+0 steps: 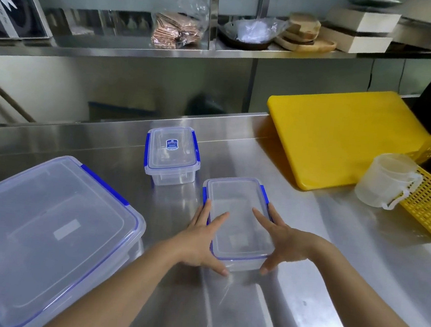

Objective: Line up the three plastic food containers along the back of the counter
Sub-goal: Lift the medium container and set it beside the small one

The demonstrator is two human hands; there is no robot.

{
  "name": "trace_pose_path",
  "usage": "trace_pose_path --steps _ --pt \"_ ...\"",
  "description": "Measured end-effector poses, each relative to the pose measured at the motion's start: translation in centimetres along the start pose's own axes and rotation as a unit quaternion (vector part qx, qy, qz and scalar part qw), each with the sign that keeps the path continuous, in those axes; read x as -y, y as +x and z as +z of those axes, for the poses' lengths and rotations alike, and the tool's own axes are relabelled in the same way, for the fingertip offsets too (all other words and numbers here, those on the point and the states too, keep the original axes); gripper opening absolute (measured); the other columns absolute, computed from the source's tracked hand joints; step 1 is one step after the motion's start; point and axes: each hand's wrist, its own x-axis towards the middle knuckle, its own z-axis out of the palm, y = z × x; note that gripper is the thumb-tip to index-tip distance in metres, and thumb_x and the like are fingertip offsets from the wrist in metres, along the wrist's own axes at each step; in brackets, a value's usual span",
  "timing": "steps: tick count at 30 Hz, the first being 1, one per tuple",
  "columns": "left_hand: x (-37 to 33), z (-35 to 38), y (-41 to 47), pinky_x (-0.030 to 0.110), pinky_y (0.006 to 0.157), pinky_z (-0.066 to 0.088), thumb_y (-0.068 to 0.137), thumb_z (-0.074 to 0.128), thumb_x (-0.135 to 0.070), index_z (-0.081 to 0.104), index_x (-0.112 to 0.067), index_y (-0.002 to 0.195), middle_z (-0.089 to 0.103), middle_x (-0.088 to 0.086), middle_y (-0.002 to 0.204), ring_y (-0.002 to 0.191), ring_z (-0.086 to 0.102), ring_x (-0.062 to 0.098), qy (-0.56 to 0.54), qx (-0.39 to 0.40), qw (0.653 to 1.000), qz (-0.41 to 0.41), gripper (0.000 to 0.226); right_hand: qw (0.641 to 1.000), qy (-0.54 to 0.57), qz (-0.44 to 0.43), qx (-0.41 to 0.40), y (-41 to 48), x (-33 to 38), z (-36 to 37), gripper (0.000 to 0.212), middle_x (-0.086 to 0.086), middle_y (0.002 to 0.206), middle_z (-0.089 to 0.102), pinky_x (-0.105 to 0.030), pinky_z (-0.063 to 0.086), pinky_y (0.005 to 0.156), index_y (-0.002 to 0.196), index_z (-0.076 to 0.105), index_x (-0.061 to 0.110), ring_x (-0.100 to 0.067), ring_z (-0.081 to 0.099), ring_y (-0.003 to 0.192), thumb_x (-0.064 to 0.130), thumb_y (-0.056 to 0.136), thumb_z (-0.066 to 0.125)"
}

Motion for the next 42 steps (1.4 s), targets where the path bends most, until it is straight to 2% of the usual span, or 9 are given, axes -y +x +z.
trace_pose_path --steps 4,9,11,15,26,31,36,40,42 --pt "-0.3 -0.7 2.5 0.037 0.119 0.014 0.068 0.078 -0.046 0.009 -0.030 0.149 -0.016 -0.005 0.159 0.147 -0.006 0.017 -0.010 -0.066 0.998 0.008 0.107 0.997 0.060 -0.006 -0.046 0.9 -1.1 -1.7 0.114 0.003 0.155 -0.027 -0.035 0.024 0.115 0.147 -0.011 0.033 -0.023 0.002 0.146 0.025 0.074 0.076" --pt "-0.4 -1.5 6.2 0.031 0.114 0.020 0.077 0.067 -0.050 0.028 -0.026 0.145 0.014 -0.002 0.158 0.142 0.019 0.019 0.035 -0.159 0.987 0.004 0.082 0.989 0.089 0.008 -0.119 3.6 -2.5 -4.2 0.100 0.003 0.159 -0.011 -0.032 0.024 0.114 0.149 0.005 0.027 -0.022 0.009 0.146 0.020 0.077 0.074" --pt "-0.5 -1.9 7.7 0.033 0.112 0.024 0.082 0.061 -0.052 0.027 -0.026 0.145 0.015 -0.003 0.158 0.142 0.022 0.020 0.049 -0.179 0.983 -0.010 0.076 0.987 0.087 0.008 -0.137 5.2 -3.1 -5.4 0.092 0.002 0.160 -0.005 -0.032 0.024 0.114 0.148 0.012 0.027 -0.021 0.011 0.146 0.018 0.079 0.072" --pt "-0.7 -3.2 11.1 0.036 0.114 0.023 0.089 0.051 -0.049 0.018 -0.023 0.148 0.006 0.001 0.161 0.146 0.013 0.021 0.065 -0.187 0.980 -0.033 0.072 0.983 0.087 -0.001 -0.164 8.7 -4.1 -7.5 0.084 -0.001 0.160 0.001 -0.033 0.021 0.116 0.147 0.018 0.025 -0.021 0.012 0.146 0.018 0.081 0.069" --pt "0.6 -6.5 18.8 0.040 0.112 0.028 0.096 0.039 -0.045 0.011 -0.023 0.150 0.002 -0.002 0.161 0.144 0.021 0.025 0.087 -0.225 0.967 -0.081 0.065 0.983 0.073 -0.027 -0.168 16.0 -5.7 -11.8 0.078 -0.004 0.160 -0.009 -0.034 0.009 0.118 0.149 0.006 0.022 -0.023 -0.002 0.147 0.025 0.090 0.057" --pt "-0.1 -6.3 19.4 0.038 0.107 0.035 0.096 0.038 -0.045 0.017 -0.020 0.148 0.015 0.002 0.160 0.132 0.040 0.029 0.153 -0.273 0.944 -0.100 0.061 0.981 0.019 -0.022 -0.190 16.1 -5.5 -12.6 0.077 -0.002 0.160 0.001 -0.037 0.019 0.116 0.149 0.009 0.023 -0.026 0.010 0.145 0.031 0.089 0.056" --pt "-0.8 -6.6 18.0 0.037 0.109 0.031 0.094 0.044 -0.043 0.030 -0.019 0.144 0.029 0.004 0.155 0.135 0.037 0.026 0.123 -0.296 0.942 -0.097 0.057 0.969 -0.033 0.024 -0.243 14.1 -4.1 -12.2 0.075 -0.007 0.159 0.008 -0.043 0.021 0.114 0.147 0.016 0.023 -0.027 0.014 0.145 0.041 0.087 0.057" --pt "-2.0 -8.9 14.6 0.036 0.100 0.039 0.091 0.047 -0.045 0.040 -0.018 0.135 0.054 0.004 0.134 0.120 0.049 0.025 0.106 -0.341 0.931 -0.074 0.052 0.961 -0.056 0.008 -0.270 12.7 -0.9 -12.4 0.071 -0.007 0.157 0.018 -0.044 0.025 0.112 0.145 0.022 0.022 -0.027 0.023 0.142 0.042 0.086 0.057" --pt "-2.5 -10.5 11.8 0.036 0.093 0.044 0.092 0.048 -0.044 0.044 -0.019 0.130 0.060 0.004 0.125 0.113 0.055 0.026 0.088 -0.376 0.919 -0.080 0.046 0.958 -0.024 -0.012 -0.287 11.7 1.5 -12.5 0.068 -0.006 0.153 0.031 -0.041 0.035 0.107 0.143 0.029 0.021 -0.025 0.036 0.136 0.041 0.085 0.059"
